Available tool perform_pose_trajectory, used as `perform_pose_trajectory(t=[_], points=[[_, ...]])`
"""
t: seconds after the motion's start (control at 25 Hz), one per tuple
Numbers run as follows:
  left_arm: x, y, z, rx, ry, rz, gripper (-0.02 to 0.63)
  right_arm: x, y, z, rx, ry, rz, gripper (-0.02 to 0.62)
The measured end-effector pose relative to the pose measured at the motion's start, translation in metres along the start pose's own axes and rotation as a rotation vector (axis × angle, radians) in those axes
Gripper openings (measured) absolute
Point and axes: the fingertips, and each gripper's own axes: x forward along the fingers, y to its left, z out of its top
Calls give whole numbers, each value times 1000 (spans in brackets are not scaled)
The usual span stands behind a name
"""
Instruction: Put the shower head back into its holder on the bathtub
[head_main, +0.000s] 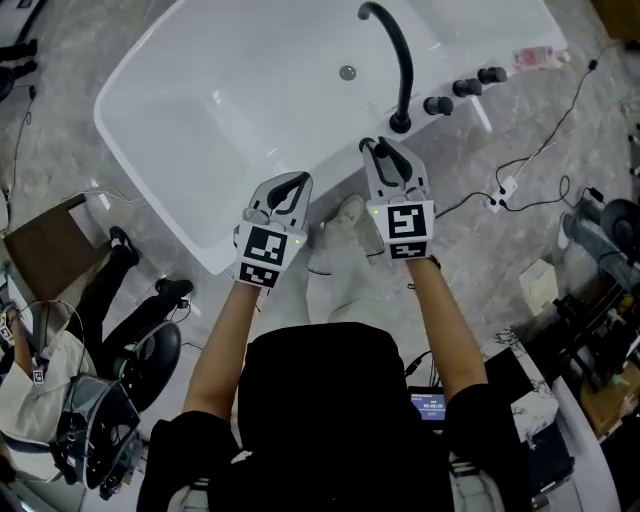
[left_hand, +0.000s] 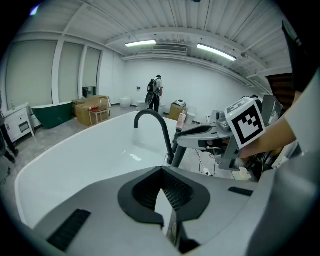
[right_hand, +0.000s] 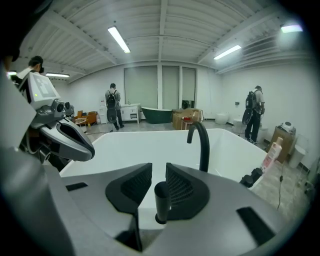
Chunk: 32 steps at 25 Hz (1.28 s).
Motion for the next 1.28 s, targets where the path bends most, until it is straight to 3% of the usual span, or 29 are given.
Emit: perform_pose_trajectory(t=[0.56, 0.84, 1.28], points=[[-73, -25, 58, 78, -112, -54, 14, -99, 12, 80, 66, -114, -104, 55], [-124, -41, 99, 251, -202, -32, 14, -157, 29, 130, 77, -187, -177, 28], [-221, -59, 157, 237, -399, -52, 14, -248, 64, 187, 89, -331, -256, 23]])
